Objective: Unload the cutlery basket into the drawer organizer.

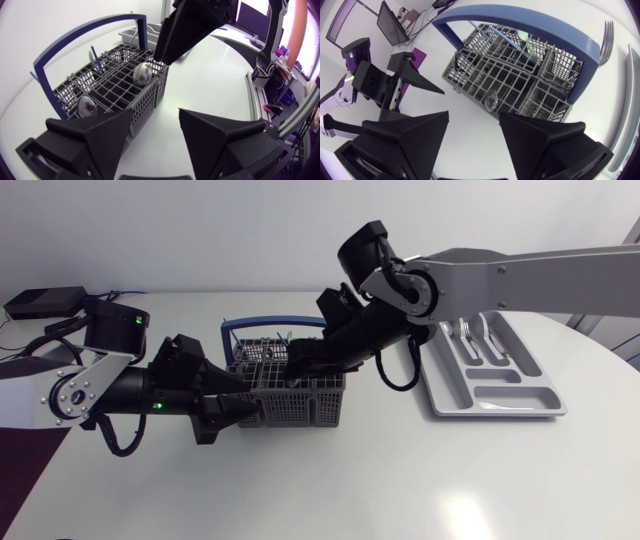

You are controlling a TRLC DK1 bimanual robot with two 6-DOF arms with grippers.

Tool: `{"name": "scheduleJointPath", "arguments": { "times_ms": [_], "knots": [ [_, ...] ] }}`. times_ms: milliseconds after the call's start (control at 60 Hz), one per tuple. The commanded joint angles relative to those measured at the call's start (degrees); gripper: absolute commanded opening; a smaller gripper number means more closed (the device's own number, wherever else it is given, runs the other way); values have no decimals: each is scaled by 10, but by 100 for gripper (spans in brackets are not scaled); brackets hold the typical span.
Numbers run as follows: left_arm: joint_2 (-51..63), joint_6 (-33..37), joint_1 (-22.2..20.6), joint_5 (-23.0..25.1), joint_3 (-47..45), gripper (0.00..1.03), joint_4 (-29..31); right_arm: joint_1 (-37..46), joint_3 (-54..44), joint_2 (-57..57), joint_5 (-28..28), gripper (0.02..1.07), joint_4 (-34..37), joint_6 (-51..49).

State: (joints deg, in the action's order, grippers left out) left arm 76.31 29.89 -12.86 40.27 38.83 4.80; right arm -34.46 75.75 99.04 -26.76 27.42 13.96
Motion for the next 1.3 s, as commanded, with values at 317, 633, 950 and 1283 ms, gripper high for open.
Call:
{"name": "scheduleJointPath", "arguments": {
  "times_ms": [317,633,950,1283],
  "knots": [
    [37,54,-4,10,29,65,-5,-4,-16,28,13,55,-27,38],
    [52,65,-12,10,41,65,-5,1,-5,37,12,44,-32,47],
    [54,69,-13,10,42,65,-6,2,3,44,12,30,-45,56],
    [53,68,-16,10,41,65,-6,2,4,52,22,26,-66,63]
  ]
}}
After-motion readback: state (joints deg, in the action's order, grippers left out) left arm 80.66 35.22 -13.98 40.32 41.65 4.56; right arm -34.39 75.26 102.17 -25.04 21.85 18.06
